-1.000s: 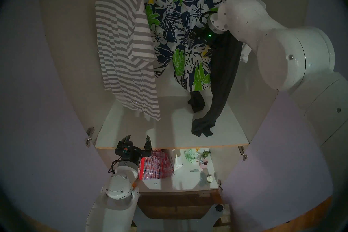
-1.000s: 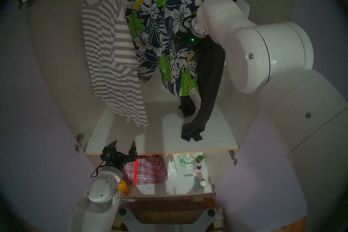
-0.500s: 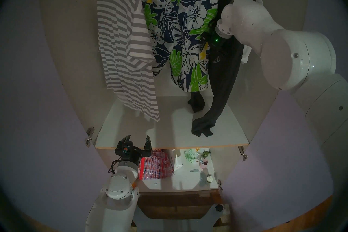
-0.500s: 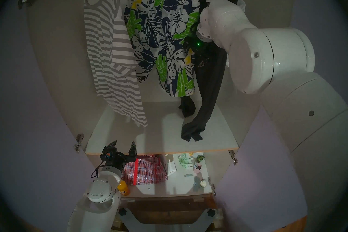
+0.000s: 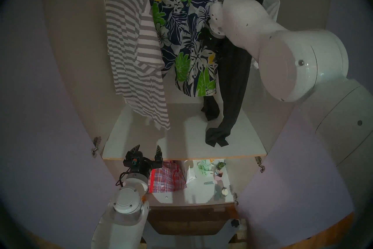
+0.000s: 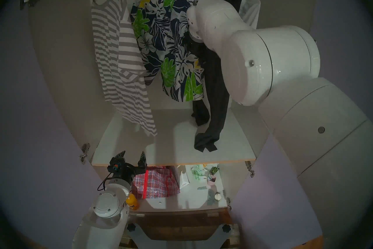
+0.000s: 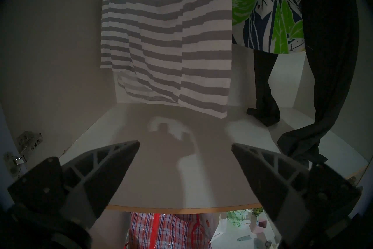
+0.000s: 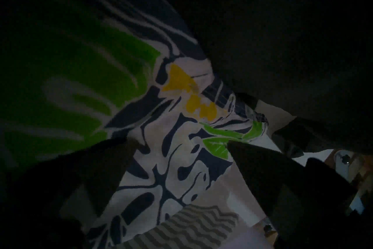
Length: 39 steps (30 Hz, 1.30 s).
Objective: Move and arrange clothes and pants in the wardrobe
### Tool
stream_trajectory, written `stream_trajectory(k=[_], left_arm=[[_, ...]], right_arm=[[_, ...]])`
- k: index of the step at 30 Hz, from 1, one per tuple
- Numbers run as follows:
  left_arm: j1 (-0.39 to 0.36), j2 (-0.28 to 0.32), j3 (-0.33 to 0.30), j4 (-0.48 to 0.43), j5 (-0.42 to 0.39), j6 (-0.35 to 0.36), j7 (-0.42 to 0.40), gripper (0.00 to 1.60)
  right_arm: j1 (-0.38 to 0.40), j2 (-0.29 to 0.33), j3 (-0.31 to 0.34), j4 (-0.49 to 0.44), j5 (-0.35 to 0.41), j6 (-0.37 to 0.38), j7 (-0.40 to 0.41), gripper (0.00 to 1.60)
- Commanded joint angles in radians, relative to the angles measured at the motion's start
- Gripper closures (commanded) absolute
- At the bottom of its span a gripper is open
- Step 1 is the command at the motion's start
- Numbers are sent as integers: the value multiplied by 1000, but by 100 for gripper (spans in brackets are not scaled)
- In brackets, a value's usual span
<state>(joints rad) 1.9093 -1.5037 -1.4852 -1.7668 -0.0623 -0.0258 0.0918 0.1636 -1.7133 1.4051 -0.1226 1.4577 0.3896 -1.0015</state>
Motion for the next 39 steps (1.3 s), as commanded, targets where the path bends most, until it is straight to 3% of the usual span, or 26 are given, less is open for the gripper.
stream_trajectory(k=[1,15,28,34,39], left_arm=[[-9,1,0,-27,0,-7,-2,0],[-12,5,4,-22,-3,-7,4,0],[-17,6,7,-10,-5,-7,12,0],[-20,7,9,-7,-6,-8,16,0],[-21,7,10,-5,-6,-7,18,0]], right_arm=[[27,41,-18,-37,-16,24,57,0],[16,127,-40,-44,-45,-14,122,0],[12,121,-88,-42,-83,-63,132,0],[13,138,-101,-37,-90,-8,146,0],[11,160,-78,-23,-64,100,157,0]])
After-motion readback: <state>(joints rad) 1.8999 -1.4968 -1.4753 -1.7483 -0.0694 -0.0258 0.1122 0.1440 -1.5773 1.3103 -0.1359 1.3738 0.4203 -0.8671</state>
